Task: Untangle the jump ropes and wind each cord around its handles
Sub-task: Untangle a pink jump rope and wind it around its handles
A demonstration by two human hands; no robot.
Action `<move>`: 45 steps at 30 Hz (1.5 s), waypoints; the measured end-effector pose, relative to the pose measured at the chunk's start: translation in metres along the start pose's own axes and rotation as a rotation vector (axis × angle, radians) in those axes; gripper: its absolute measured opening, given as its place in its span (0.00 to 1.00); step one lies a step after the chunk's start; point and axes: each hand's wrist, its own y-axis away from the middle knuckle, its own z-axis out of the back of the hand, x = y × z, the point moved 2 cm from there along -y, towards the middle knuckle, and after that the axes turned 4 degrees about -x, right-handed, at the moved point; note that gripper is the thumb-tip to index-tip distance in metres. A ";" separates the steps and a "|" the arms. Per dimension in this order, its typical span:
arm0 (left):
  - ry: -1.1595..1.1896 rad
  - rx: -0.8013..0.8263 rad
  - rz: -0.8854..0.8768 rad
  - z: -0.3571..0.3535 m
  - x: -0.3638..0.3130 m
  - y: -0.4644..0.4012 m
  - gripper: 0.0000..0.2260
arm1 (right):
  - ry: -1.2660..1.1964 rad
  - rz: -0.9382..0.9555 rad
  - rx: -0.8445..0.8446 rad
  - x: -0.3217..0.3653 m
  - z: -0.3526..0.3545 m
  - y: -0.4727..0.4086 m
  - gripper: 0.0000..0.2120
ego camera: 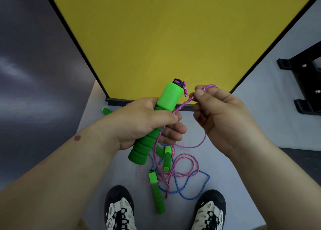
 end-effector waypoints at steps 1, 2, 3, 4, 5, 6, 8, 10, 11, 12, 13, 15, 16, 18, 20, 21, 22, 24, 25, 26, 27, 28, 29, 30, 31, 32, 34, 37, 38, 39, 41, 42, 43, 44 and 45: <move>-0.001 0.001 0.000 0.000 0.000 0.000 0.03 | -0.020 0.013 -0.031 0.002 0.002 -0.001 0.02; -0.004 0.003 -0.001 0.000 0.000 0.000 0.03 | -0.036 0.021 -0.053 0.003 0.003 -0.002 0.02; -0.006 0.003 -0.003 0.000 0.001 0.000 0.03 | -0.050 0.021 -0.065 0.004 0.003 -0.002 0.01; -0.007 0.003 -0.006 0.000 0.001 0.000 0.03 | -0.063 0.014 -0.067 0.004 0.003 -0.002 0.01; -0.007 0.002 -0.008 0.000 0.001 0.000 0.03 | -0.070 0.001 -0.058 0.003 0.002 -0.001 0.03; -0.008 -0.001 -0.010 0.000 0.001 0.000 0.03 | -0.070 -0.015 -0.035 0.002 0.002 -0.001 0.04; -0.011 0.000 -0.012 0.000 0.002 -0.001 0.03 | -0.050 -0.053 0.032 -0.001 -0.001 0.001 0.06; 0.001 0.010 -0.011 0.000 0.001 0.000 0.06 | -0.019 -0.080 0.093 -0.004 -0.004 0.003 0.05; 0.009 0.015 -0.007 0.000 0.002 0.000 0.08 | -0.005 -0.081 0.104 -0.005 -0.004 0.004 0.03; 0.012 0.017 -0.004 0.000 0.002 0.000 0.09 | 0.003 -0.073 0.100 -0.006 -0.005 0.004 0.02; 0.010 0.016 -0.004 -0.001 0.002 0.000 0.08 | 0.003 -0.060 0.083 -0.005 -0.004 0.004 0.01; 0.008 0.004 -0.002 0.000 0.002 -0.001 0.04 | -0.026 -0.029 0.024 -0.002 -0.002 0.002 0.01; 0.011 -0.004 0.000 0.000 0.002 -0.001 0.04 | -0.048 -0.012 -0.014 0.000 0.000 0.000 0.02; 0.015 -0.016 0.006 0.000 0.002 -0.001 0.05 | -0.078 0.020 -0.078 0.004 0.004 -0.003 0.02; 0.012 -0.020 0.011 0.001 0.002 -0.002 0.05 | -0.095 0.021 -0.099 0.005 0.006 -0.004 0.02; 0.009 -0.020 0.011 0.000 0.002 -0.002 0.05 | -0.095 0.010 -0.089 0.004 0.006 -0.003 0.02; 0.006 -0.021 0.010 0.000 0.002 -0.002 0.05 | -0.084 -0.003 -0.065 0.002 0.004 -0.002 0.02; 0.002 -0.024 0.007 -0.001 0.002 -0.002 0.04 | -0.034 -0.031 0.016 -0.002 0.000 0.001 0.03; 0.003 -0.026 0.007 -0.001 0.002 -0.001 0.04 | -0.001 -0.042 0.058 -0.003 -0.002 0.003 0.03; 0.006 -0.028 0.008 -0.001 0.002 -0.001 0.03 | 0.028 -0.047 0.092 -0.004 -0.004 0.004 0.03; 0.008 -0.027 0.010 -0.001 0.001 -0.001 0.03 | 0.045 -0.048 0.111 -0.005 -0.005 0.005 0.03; 0.007 -0.023 0.010 -0.001 0.001 -0.001 0.03 | 0.050 -0.046 0.116 -0.005 -0.005 0.006 0.03; 0.005 -0.017 0.010 -0.001 0.001 0.000 0.04 | 0.052 -0.042 0.112 -0.004 -0.005 0.006 0.03; 0.004 -0.012 0.010 -0.001 0.001 0.000 0.04 | 0.051 -0.035 0.101 -0.004 -0.005 0.006 0.04; 0.006 -0.009 0.011 -0.002 0.001 0.000 0.04 | 0.044 -0.026 0.084 -0.003 -0.004 0.005 0.04; 0.011 -0.009 0.012 -0.002 0.002 0.000 0.04 | 0.029 -0.015 0.060 -0.002 -0.004 0.004 0.04; 0.020 -0.016 0.015 -0.002 0.002 0.000 0.04 | -0.014 0.011 -0.007 0.001 -0.001 0.002 0.03; 0.015 -0.018 0.019 -0.001 0.002 0.000 0.06 | -0.043 0.036 -0.090 0.005 0.004 -0.001 0.04; 0.014 -0.019 0.019 -0.001 0.002 0.000 0.06 | -0.049 0.030 -0.091 0.004 0.004 -0.002 0.04; 0.012 -0.020 0.017 -0.001 0.001 0.000 0.06 | -0.052 0.017 -0.077 0.004 0.004 -0.001 0.04; 0.013 -0.019 0.011 -0.003 0.000 0.001 0.04 | -0.038 -0.023 -0.009 0.001 0.002 0.000 0.03; 0.015 -0.018 0.009 -0.003 0.000 0.001 0.03 | -0.015 -0.045 0.040 -0.001 -0.001 0.002 0.03; 0.019 -0.016 0.010 -0.004 0.000 0.002 0.02 | 0.012 -0.064 0.091 -0.002 -0.003 0.003 0.03; 0.022 -0.014 0.012 -0.004 0.000 0.002 0.02 | 0.036 -0.075 0.130 -0.004 -0.004 0.005 0.03; 0.022 -0.011 0.014 -0.004 0.000 0.002 0.01 | 0.054 -0.077 0.149 -0.005 -0.005 0.006 0.02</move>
